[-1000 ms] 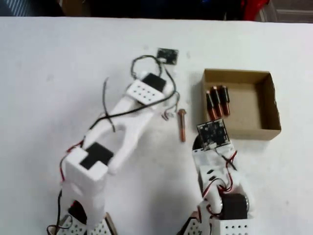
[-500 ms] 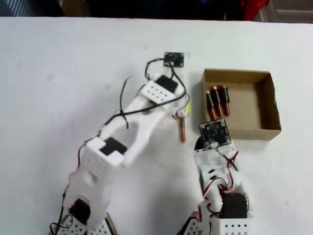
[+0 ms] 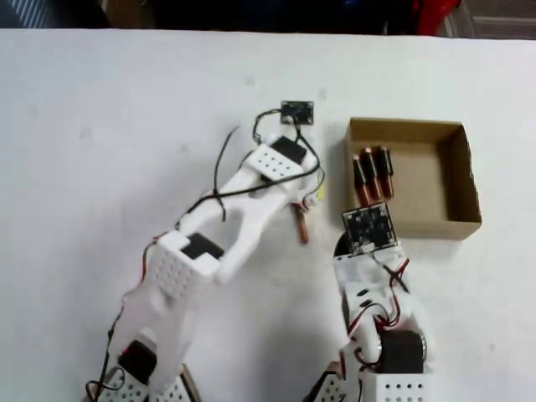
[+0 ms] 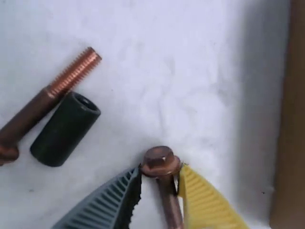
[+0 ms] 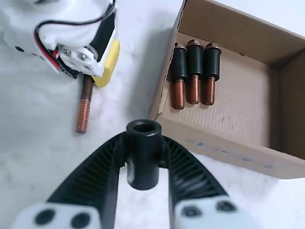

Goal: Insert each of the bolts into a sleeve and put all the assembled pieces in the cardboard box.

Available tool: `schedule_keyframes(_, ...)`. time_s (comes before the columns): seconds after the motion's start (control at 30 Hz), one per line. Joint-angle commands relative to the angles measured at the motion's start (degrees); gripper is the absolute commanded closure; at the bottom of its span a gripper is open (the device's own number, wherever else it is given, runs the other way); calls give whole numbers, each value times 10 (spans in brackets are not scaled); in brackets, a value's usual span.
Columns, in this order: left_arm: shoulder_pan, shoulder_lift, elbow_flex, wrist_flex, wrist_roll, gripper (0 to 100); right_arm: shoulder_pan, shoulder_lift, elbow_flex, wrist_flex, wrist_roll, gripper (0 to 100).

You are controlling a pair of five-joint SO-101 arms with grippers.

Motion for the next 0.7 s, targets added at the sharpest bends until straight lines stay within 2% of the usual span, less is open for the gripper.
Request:
schedule_keyframes(0.0,8,-7,-20,-11,16,872,5,-7,-5,-14,-4,982)
schedule_keyframes(0.4,6,-7,-19,15,17,976,5,-7,-5,-14,-4,982)
schedule_keyframes(0.6,4,-12,-20,25,12,976,4,-7,-4,-14,-5,982)
schedule_keyframes(0.67,4,-15,-22,47,-13,977,4,-7,-4,-14,-5,982)
